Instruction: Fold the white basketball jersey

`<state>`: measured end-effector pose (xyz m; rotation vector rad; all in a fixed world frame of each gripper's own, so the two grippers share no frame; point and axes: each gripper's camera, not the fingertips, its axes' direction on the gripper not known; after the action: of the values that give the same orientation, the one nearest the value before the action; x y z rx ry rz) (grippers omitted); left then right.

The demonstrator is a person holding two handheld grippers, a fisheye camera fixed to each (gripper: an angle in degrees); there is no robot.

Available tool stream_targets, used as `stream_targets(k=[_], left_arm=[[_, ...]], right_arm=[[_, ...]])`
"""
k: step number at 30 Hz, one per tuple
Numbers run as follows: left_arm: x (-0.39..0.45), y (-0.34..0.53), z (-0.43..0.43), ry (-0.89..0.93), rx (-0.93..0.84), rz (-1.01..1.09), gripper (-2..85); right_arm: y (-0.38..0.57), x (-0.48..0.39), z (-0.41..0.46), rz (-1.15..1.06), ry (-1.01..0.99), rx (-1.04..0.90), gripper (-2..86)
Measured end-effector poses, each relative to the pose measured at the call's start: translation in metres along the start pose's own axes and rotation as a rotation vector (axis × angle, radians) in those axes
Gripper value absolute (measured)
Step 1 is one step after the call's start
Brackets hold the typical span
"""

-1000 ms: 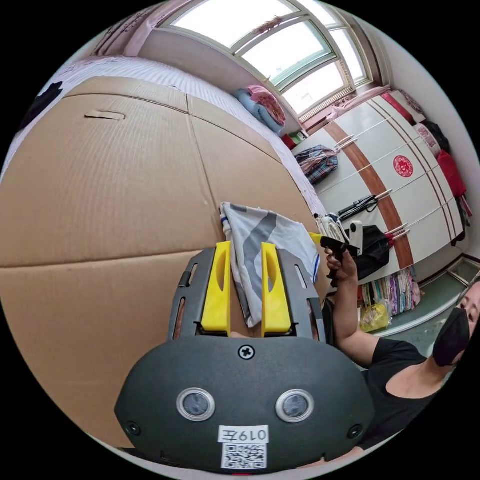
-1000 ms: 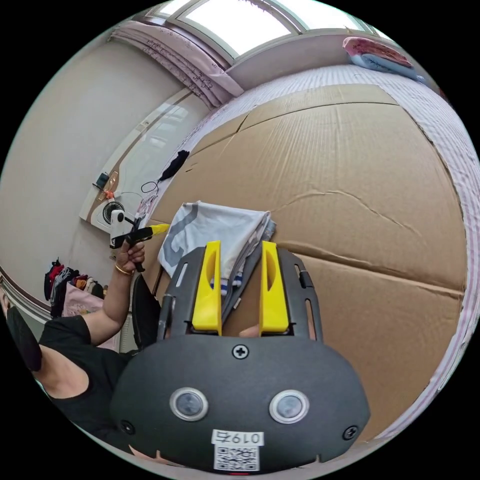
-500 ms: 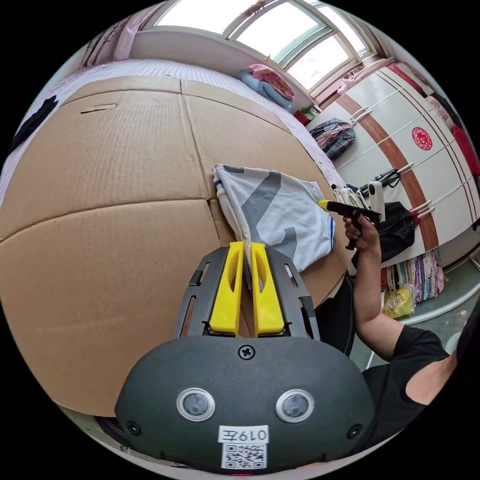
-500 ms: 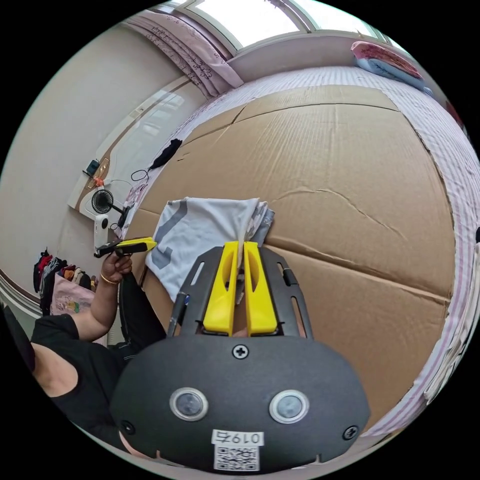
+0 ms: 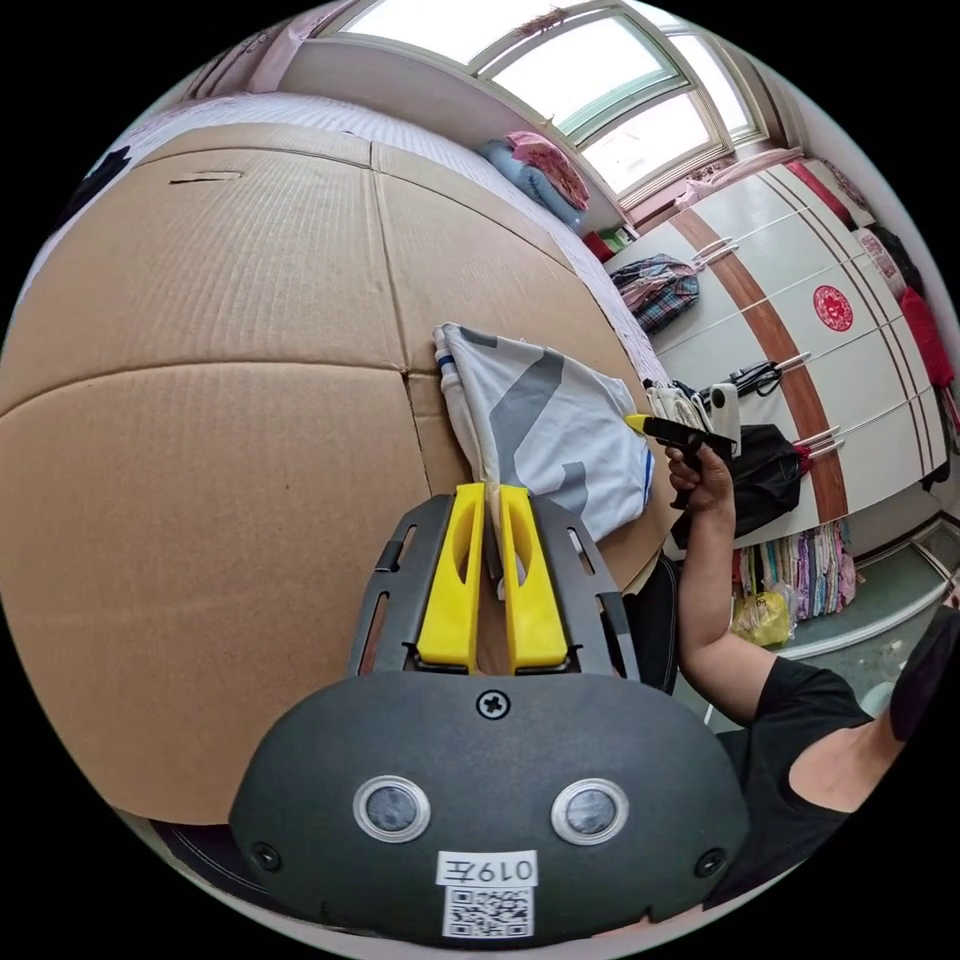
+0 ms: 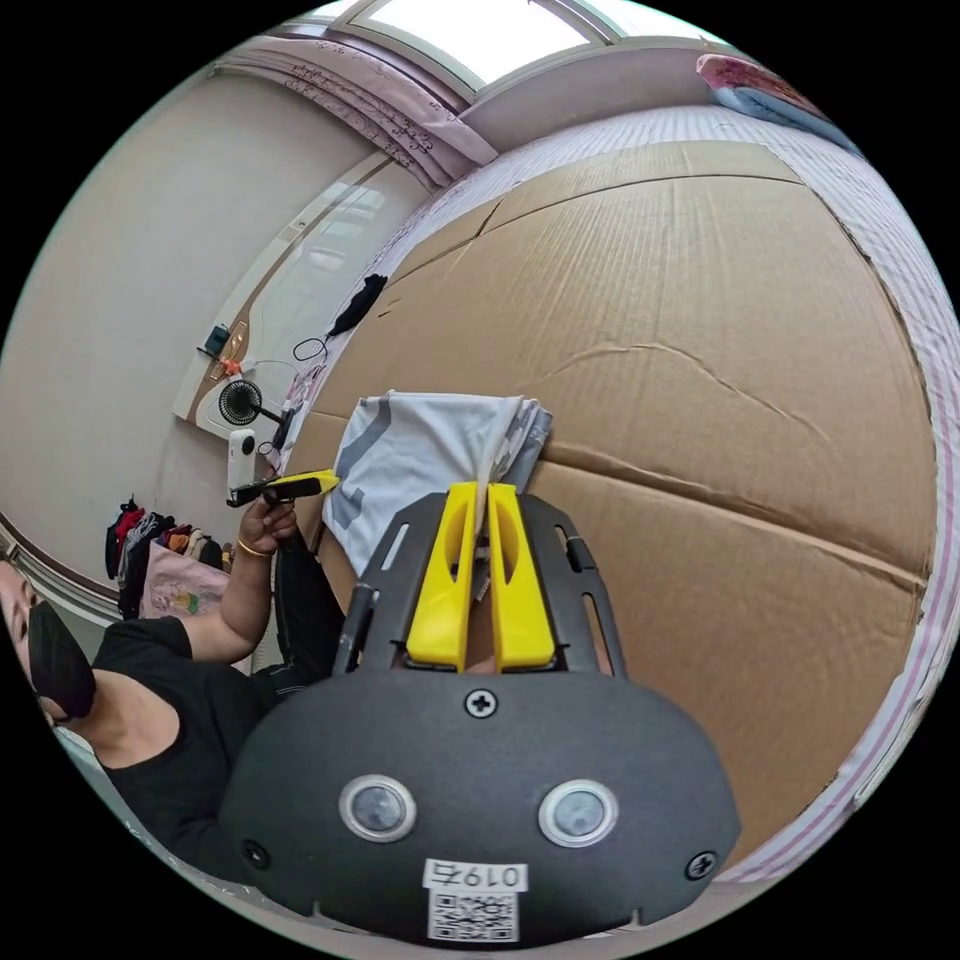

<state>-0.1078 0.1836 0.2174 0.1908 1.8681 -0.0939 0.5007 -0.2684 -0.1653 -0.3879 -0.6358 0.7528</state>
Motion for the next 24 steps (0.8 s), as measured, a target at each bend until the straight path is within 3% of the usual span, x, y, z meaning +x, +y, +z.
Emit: stream_targets(k=[4, 10, 13, 15, 24], left_arm=[[0.004, 0.008, -0.013, -0.037, 0.036, -0.018, 4.3], [0.023, 0.012, -0.039, -0.117, 0.169, -0.016, 5.2], [0.053, -0.01, -0.025, -0.152, 0.181, 0.122, 3.0], [0.067, -0.033, -0.003, -0.276, 0.152, 0.154, 2.2], [0.073, -0.062, 0.037, -0.391, 0.084, 0.167, 1.6]], right_arm=[[0.01, -0.005, -0.012, 0.008, 0.058, 0.094, 7.6], [0.013, -0.018, -0.013, -0.046, 0.069, 0.253, 7.3], [0.006, -0.027, 0.004, -0.044, 0.159, 0.218, 6.9], [0.005, -0.026, 0.013, -0.032, 0.19, 0.189, 6.8], [0.005, -0.015, 0.017, -0.002, 0.175, 0.171, 6.1]])
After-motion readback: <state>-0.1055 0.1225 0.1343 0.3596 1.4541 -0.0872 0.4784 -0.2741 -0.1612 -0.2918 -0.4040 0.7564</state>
